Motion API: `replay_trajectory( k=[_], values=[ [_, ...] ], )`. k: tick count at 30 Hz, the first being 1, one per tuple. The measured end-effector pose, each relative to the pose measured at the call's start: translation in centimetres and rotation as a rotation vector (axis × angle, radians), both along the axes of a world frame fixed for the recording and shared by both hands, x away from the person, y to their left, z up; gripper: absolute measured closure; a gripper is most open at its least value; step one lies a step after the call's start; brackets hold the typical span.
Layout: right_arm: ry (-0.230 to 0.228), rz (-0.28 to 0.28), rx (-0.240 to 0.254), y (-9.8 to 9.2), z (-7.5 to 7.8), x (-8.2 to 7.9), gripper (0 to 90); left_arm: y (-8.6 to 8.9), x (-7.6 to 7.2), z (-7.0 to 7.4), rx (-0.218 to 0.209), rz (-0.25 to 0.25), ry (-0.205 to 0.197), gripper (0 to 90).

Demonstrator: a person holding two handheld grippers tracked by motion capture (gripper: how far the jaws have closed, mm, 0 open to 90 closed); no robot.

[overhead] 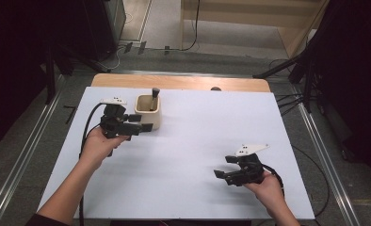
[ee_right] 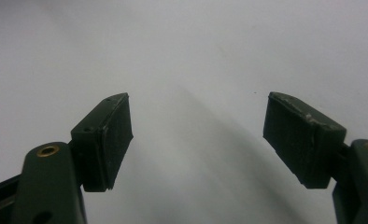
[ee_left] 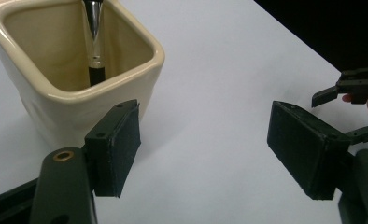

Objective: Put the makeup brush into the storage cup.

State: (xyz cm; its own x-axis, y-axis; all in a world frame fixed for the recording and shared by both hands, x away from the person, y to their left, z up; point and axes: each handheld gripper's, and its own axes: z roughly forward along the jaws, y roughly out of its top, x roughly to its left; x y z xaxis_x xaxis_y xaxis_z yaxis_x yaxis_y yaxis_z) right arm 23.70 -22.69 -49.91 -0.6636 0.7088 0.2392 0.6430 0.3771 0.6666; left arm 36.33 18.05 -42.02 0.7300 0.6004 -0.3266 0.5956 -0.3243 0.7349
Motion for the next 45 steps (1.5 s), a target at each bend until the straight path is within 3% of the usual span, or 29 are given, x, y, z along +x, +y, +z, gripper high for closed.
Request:
replay_trajectory(
  k=[18,21,32,45],
  values=[
    [0.003,-0.001,-0.004,0.1,0.0,0.1,25.1,0.1,-1.5,-1.7,0.030,-0.029,-0.002,25.6],
    [0.002,0.002,-0.003,0.1,0.1,0.0,25.1,0.1,-1.9,-1.8,0.037,-0.023,-0.026,26.3],
    [0.004,0.004,-0.001,0.1,0.1,0.0,25.1,0.7,-3.1,-2.9,0.057,-0.045,0.006,26.3],
    [0.005,0.004,-0.001,0.1,0.0,0.0,25.1,1.2,-4.2,-3.9,0.092,-0.073,0.014,26.0]
  ],
)
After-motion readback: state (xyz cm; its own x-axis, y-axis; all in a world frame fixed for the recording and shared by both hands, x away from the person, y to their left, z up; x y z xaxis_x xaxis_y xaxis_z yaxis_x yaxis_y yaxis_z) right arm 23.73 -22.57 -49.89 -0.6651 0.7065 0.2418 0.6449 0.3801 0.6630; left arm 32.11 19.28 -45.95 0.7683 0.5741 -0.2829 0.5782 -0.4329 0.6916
